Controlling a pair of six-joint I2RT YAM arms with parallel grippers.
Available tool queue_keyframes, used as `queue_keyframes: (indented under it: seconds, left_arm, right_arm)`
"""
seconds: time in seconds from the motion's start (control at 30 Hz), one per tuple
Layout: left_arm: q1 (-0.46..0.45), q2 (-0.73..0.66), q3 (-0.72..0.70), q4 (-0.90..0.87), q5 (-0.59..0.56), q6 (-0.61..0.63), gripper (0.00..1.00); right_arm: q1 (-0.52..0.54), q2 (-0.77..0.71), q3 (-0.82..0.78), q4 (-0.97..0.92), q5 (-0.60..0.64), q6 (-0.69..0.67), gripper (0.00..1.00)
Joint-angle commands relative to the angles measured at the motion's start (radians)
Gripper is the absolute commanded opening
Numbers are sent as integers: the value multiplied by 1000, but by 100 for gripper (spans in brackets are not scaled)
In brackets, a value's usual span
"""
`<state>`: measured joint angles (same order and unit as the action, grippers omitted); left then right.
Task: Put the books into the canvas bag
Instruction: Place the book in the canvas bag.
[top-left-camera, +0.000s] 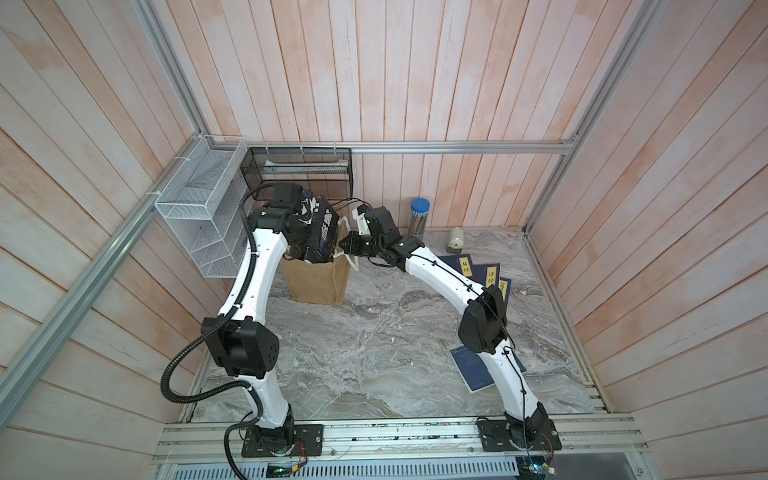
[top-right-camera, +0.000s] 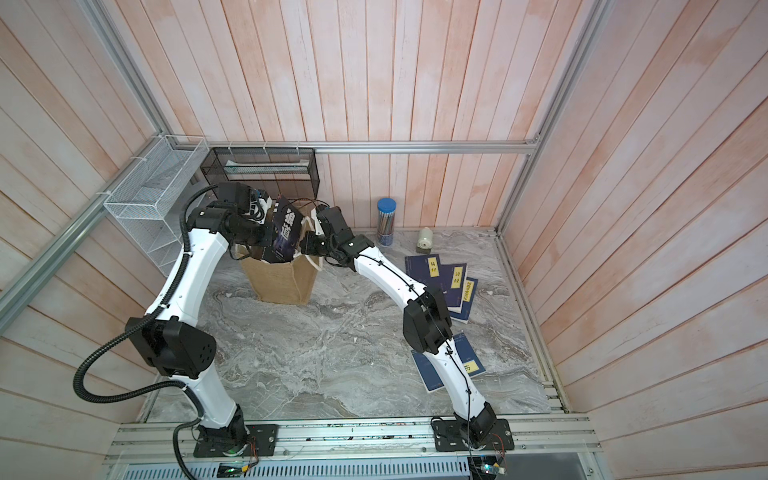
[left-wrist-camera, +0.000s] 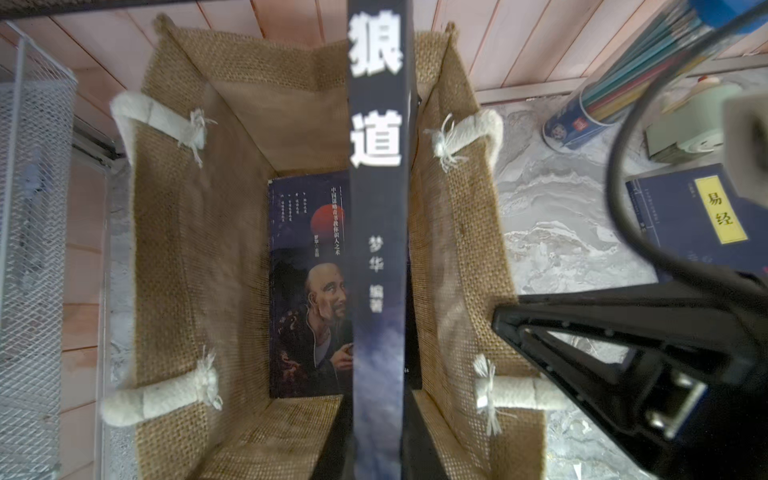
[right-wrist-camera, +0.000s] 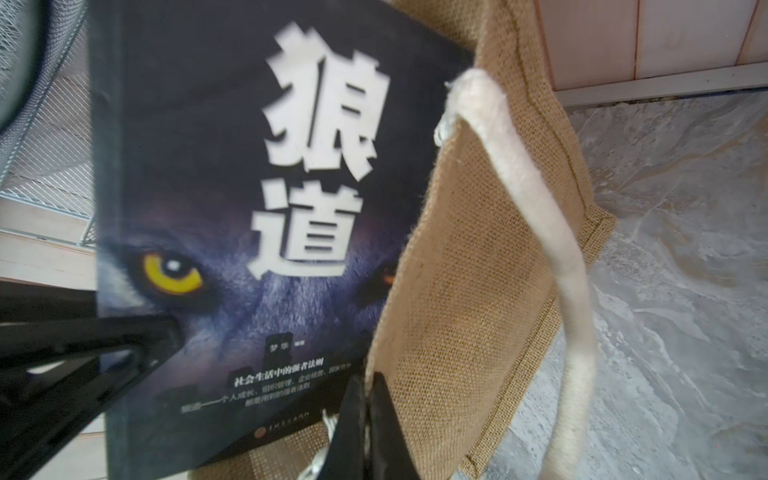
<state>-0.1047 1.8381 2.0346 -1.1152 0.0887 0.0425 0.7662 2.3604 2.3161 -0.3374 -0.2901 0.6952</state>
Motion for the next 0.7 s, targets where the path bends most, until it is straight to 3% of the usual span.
queue_keyframes:
  seconds: [0.0,0.17,0.3,0.57,0.67]
  left_arm:
    - [7,11,42,-10,46,25,2]
    - [14,52,41,-3,139,37,2]
    - [48,103,20,27,280,38,3]
    - [143,141,-43,88,275,45,4]
    - [167,154,-59,114,262,54,11]
  right_arm:
    - [5,28,33,5,-16,-26,0]
    - [3,27,33,6,-18,-29,0]
    - [2,25,34,1,-18,-37,0]
    - [-2,33,34,-29,-18,-63,0]
    - [-2,41,36,-20,-26,-60,0]
